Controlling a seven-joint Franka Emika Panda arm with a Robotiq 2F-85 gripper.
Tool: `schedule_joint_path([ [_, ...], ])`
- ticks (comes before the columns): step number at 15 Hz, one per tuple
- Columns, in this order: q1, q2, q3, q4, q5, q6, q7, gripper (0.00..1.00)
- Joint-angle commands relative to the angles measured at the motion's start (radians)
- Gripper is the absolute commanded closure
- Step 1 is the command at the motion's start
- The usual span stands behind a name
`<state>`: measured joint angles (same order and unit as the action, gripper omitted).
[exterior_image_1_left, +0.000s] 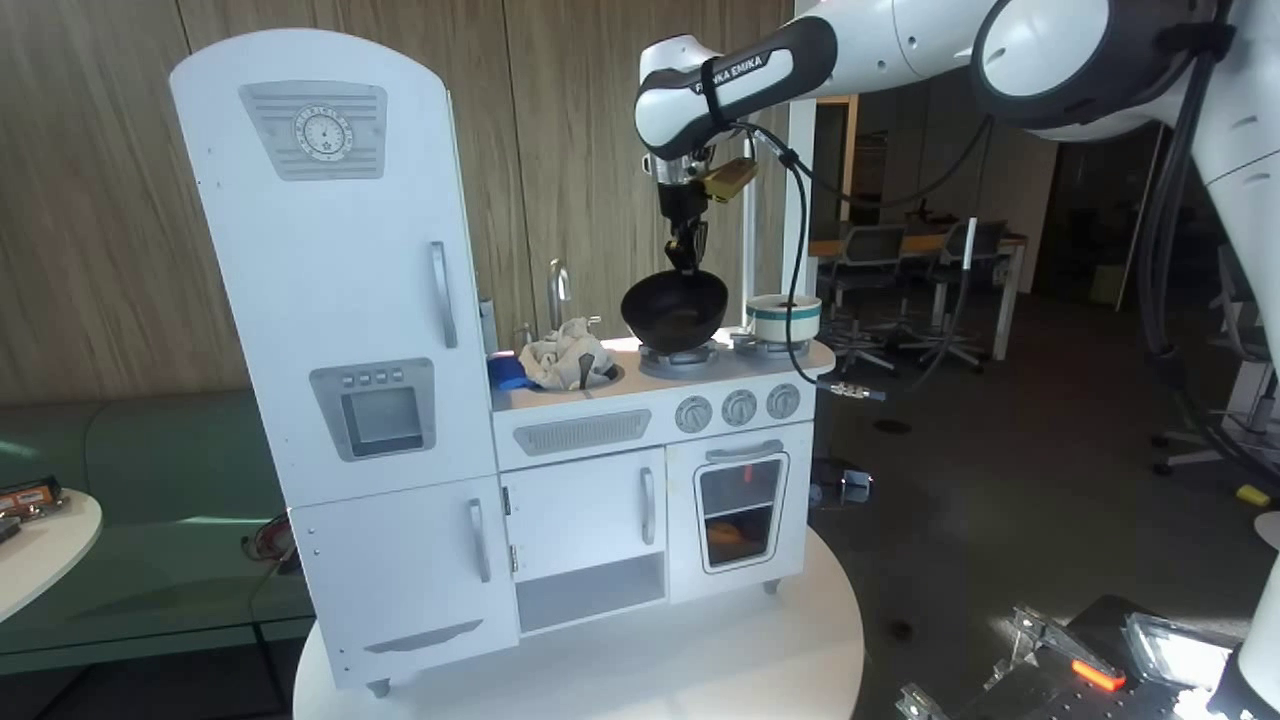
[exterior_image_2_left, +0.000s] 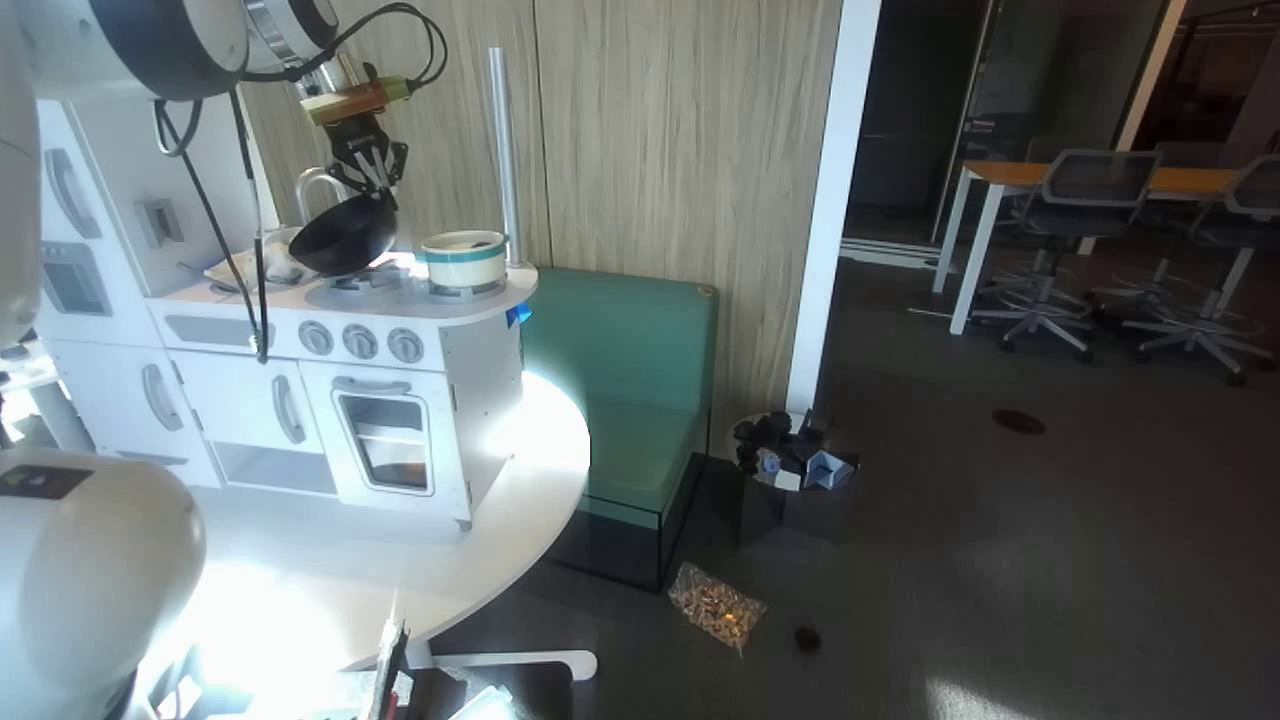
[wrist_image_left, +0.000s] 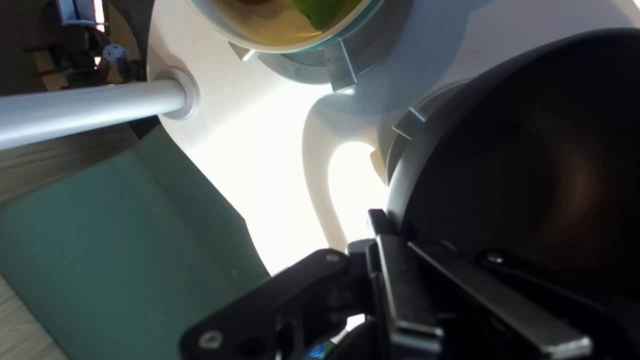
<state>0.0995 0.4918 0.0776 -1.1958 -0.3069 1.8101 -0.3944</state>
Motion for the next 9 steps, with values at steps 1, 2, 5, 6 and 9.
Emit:
schedule_joint_path([
  [1,-0.003,0.066,-0.002,0.130,0.026,-0.071,-0.034,0.99],
  [2,-0.003,0.076,-0.003,0.145,0.026,-0.082,-0.035,0.99],
  [5,-0.005,0.102,-0.004,0.185,0.029,-0.114,-0.041,0.99],
  [6,-0.013,0.109,0.005,0.190,0.025,-0.117,-0.040,0.99],
  [9,-0.013,0.128,0.007,0.216,0.023,-0.141,-0.044,0.98],
])
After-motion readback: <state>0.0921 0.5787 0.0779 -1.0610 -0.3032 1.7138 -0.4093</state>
